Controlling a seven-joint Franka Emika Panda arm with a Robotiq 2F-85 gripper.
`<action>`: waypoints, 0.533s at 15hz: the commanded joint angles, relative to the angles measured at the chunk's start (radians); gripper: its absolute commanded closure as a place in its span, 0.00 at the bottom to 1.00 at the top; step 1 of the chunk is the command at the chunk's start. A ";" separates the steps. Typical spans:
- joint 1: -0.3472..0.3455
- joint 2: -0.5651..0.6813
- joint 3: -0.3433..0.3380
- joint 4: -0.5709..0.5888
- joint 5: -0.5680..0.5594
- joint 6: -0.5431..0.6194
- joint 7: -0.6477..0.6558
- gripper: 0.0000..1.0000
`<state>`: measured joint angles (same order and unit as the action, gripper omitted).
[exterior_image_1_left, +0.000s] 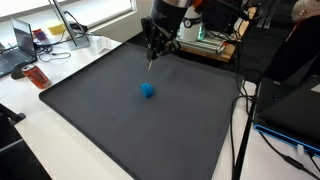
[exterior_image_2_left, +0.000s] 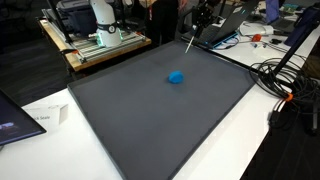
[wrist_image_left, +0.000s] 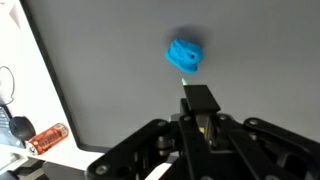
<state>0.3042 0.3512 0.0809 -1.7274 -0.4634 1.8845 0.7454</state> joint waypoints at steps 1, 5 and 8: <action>0.070 0.099 -0.014 0.123 -0.105 -0.119 0.089 0.97; 0.130 0.205 -0.015 0.248 -0.183 -0.234 0.119 0.97; 0.168 0.293 -0.019 0.349 -0.236 -0.309 0.114 0.97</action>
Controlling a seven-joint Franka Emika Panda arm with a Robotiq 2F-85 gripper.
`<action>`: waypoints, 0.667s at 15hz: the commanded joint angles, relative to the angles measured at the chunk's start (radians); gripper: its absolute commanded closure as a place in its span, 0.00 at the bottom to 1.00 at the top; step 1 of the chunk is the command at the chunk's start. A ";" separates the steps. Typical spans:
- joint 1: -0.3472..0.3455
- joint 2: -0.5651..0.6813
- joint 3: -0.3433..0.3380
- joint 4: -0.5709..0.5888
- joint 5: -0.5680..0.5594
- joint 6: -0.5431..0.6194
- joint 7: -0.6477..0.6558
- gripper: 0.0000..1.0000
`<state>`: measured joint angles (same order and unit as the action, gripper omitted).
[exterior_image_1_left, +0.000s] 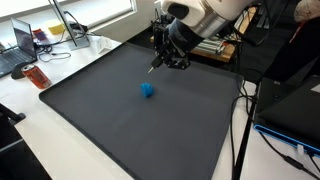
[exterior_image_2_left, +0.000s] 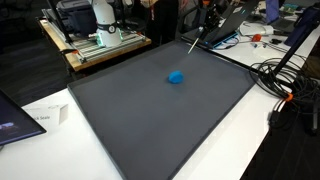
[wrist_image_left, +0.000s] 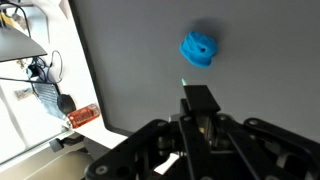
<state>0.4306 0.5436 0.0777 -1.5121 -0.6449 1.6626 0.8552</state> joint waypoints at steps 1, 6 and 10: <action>0.051 0.133 -0.018 0.168 -0.067 -0.109 -0.004 0.97; 0.095 0.279 -0.036 0.323 -0.122 -0.214 -0.020 0.97; 0.121 0.389 -0.052 0.443 -0.137 -0.280 -0.045 0.97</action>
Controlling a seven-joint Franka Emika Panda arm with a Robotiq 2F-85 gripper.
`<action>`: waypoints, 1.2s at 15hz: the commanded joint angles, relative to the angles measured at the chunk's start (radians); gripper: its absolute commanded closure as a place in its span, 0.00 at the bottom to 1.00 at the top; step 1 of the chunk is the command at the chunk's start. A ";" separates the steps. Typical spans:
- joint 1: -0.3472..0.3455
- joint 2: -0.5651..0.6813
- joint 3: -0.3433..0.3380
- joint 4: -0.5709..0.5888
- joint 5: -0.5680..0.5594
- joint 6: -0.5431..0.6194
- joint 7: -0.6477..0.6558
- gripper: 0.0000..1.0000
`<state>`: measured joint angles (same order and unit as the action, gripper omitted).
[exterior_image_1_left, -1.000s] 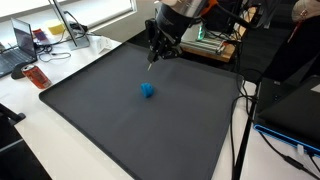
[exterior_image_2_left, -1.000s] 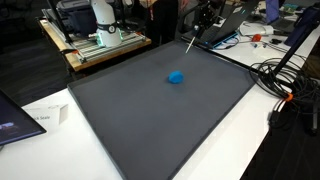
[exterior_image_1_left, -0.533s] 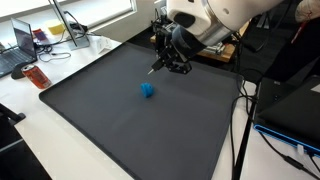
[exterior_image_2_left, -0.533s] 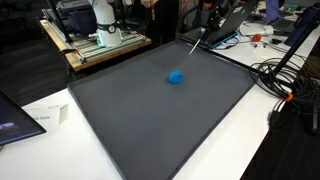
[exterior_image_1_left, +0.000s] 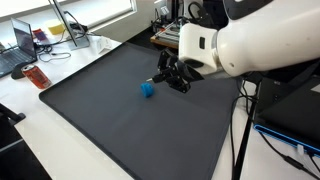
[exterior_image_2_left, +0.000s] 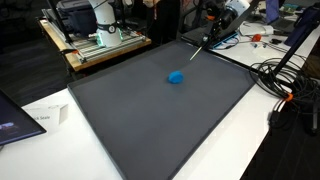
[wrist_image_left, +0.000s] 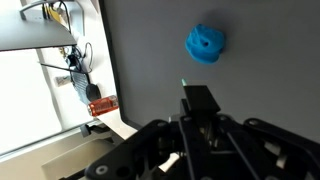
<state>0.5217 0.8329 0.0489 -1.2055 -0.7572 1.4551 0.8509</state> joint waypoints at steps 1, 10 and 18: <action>0.033 0.123 -0.025 0.163 -0.024 -0.085 -0.049 0.97; 0.037 0.259 -0.049 0.330 0.002 -0.117 -0.197 0.97; -0.020 0.273 -0.025 0.385 0.026 -0.104 -0.267 0.97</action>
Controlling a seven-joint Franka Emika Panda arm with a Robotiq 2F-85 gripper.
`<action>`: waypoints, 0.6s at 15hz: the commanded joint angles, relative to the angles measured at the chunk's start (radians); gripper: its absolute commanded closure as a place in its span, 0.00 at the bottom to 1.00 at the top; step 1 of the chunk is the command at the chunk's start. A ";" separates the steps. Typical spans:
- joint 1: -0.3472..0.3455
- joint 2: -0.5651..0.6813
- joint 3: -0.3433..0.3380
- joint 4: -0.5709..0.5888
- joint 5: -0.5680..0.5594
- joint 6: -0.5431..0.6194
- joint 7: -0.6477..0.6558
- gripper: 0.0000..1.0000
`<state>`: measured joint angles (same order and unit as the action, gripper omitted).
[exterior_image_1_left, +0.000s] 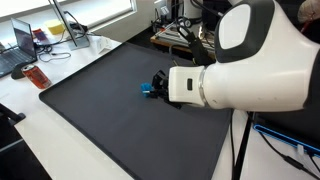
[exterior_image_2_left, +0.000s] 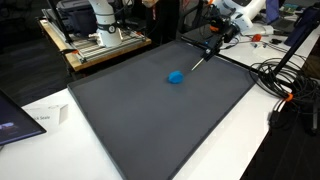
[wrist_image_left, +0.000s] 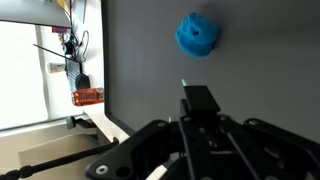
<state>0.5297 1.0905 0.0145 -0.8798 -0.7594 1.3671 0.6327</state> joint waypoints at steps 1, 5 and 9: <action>-0.045 0.007 0.016 0.059 0.041 -0.009 -0.057 0.97; -0.115 -0.013 0.042 0.071 0.105 0.004 -0.087 0.97; -0.157 -0.064 0.061 0.020 0.129 0.128 -0.052 0.97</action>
<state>0.3976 1.0768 0.0495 -0.8153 -0.6542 1.4197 0.5701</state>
